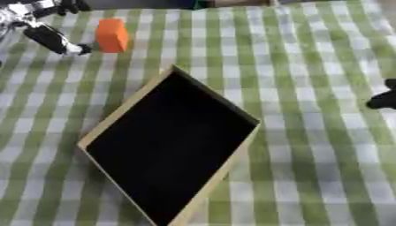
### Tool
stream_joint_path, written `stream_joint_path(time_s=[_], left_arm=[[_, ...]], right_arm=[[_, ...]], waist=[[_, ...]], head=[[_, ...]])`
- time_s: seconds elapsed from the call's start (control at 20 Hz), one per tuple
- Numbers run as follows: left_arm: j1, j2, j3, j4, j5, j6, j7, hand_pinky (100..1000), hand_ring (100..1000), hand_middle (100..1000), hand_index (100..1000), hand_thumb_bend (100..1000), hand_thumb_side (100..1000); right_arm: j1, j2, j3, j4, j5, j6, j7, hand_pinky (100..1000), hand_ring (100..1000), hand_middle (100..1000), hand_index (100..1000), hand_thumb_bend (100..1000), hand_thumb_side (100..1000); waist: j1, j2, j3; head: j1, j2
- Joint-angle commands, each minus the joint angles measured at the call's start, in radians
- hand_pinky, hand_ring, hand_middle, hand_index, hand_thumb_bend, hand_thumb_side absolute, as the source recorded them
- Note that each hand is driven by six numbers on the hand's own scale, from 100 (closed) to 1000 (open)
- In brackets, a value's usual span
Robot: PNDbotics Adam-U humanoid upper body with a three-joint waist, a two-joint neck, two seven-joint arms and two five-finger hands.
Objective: Pick up objects on the table and place them in the box.
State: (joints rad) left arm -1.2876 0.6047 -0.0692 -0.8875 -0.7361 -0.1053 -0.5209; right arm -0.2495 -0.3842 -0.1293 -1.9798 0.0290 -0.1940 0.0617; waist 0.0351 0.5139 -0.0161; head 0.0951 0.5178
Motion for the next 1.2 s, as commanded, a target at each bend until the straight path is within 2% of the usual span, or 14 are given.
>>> stream_joint_path(time_s=[0.05, 0.5, 1.2], left_arm=[[-0.029, 0.033, 0.007, -0.023, 0.015, -0.002, 0.012, 899, 904, 855, 897, 463, 163], [-0.040, 0.029, 0.004, -0.016, 0.003, 0.004, 0.017, 900, 909, 859, 900, 453, 158], [-0.049, 0.034, 0.010, -0.007, 0.007, 0.015, 0.014, 901, 915, 864, 894, 444, 146]], right_arm=[[-0.006, -0.024, -0.006, -0.020, 0.005, 0.001, 0.001, 826, 676, 617, 812, 100, 1000], [-0.013, -0.024, -0.005, -0.020, 0.004, 0.001, 0.005, 826, 677, 617, 812, 100, 1000], [-0.028, -0.023, -0.008, -0.020, 0.004, -0.003, 0.002, 827, 678, 615, 812, 100, 1000]], waist=[[-0.001, -0.022, -0.002], [0.008, -0.014, -0.021], [0.007, 0.012, -0.037]], head=[[0.006, -0.015], [0.027, -0.040], [0.055, -0.077]])
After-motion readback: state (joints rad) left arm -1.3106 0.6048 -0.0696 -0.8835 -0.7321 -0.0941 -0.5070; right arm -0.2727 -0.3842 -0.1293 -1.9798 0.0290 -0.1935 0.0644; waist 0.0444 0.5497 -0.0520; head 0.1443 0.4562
